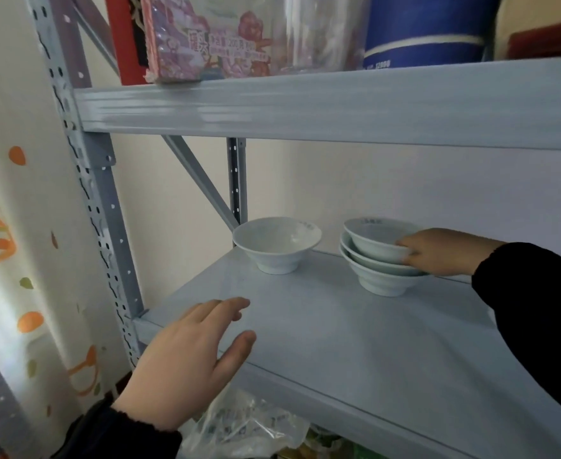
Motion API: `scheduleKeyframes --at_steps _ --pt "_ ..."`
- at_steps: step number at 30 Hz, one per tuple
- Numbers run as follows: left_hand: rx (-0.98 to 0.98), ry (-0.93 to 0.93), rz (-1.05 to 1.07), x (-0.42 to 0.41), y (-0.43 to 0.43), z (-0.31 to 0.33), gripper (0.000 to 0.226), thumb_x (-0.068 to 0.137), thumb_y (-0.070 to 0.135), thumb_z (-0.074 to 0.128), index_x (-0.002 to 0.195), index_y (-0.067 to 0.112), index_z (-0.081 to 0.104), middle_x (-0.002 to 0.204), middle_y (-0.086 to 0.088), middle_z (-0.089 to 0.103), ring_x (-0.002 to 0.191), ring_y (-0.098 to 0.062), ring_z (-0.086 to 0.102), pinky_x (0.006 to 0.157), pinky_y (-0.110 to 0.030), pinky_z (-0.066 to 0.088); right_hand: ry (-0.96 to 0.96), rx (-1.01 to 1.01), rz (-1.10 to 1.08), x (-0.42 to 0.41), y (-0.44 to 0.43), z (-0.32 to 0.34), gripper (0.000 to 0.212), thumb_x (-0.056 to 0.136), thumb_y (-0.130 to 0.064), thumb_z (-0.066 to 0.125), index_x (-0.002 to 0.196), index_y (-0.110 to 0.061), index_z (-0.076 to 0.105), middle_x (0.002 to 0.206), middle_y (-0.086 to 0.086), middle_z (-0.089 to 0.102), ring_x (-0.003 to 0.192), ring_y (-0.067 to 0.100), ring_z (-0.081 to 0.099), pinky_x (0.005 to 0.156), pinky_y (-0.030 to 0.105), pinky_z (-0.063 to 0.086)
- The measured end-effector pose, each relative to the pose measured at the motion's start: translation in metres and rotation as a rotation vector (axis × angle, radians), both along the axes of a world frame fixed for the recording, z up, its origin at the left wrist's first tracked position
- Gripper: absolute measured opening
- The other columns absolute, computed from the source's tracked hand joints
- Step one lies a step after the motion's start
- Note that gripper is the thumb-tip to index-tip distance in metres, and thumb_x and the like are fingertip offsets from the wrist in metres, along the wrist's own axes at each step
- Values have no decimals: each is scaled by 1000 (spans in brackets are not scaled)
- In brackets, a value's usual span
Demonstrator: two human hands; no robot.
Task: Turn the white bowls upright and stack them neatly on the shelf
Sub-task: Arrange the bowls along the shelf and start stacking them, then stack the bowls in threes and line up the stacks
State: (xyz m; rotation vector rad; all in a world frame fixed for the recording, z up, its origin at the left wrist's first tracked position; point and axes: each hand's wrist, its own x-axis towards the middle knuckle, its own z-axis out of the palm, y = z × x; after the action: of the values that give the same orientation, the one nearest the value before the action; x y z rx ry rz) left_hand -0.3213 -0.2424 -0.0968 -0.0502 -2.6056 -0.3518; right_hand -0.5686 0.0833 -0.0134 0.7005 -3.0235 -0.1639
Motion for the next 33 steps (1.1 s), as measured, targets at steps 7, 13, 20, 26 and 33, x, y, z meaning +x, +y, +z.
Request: scheduleKeyframes --at_steps 7,13,20,26,33 --pt "-7 20 -21 -2 8 5 53 92 63 32 133 35 51 110 23 61 99 0 57 79 -20 46 119 -66 99 21 -17 13 28 90 -32 52 115 -32 66 115 -8 65 107 21 60 92 37 49" --pt "8 33 1 1 1 6 56 90 63 30 133 35 51 112 22 61 104 1 54 80 -16 40 141 -215 352 38 -101 -6 34 89 -37 52 122 -39 61 118 -11 61 108 13 57 94 36 48" --pt "-15 24 33 4 -16 14 56 91 64 26 138 38 42 118 21 57 110 0 50 86 -19 41 37 -170 317 13 -186 -27 57 92 -37 55 147 -25 45 149 2 48 131 22 49 102 32 40" --pt "-20 15 58 -1 -32 17 48 96 58 38 138 36 43 120 18 58 113 -6 51 92 -24 41 -41 -70 304 -11 -217 -48 21 93 -32 52 108 -22 63 104 3 67 92 23 60 72 30 45" --pt "10 -2 82 -4 -42 11 45 95 58 38 134 36 45 116 18 59 107 -6 53 88 -31 47 27 -56 249 -18 -227 -57 13 98 -11 44 91 -13 55 89 5 58 84 25 55 63 29 34"
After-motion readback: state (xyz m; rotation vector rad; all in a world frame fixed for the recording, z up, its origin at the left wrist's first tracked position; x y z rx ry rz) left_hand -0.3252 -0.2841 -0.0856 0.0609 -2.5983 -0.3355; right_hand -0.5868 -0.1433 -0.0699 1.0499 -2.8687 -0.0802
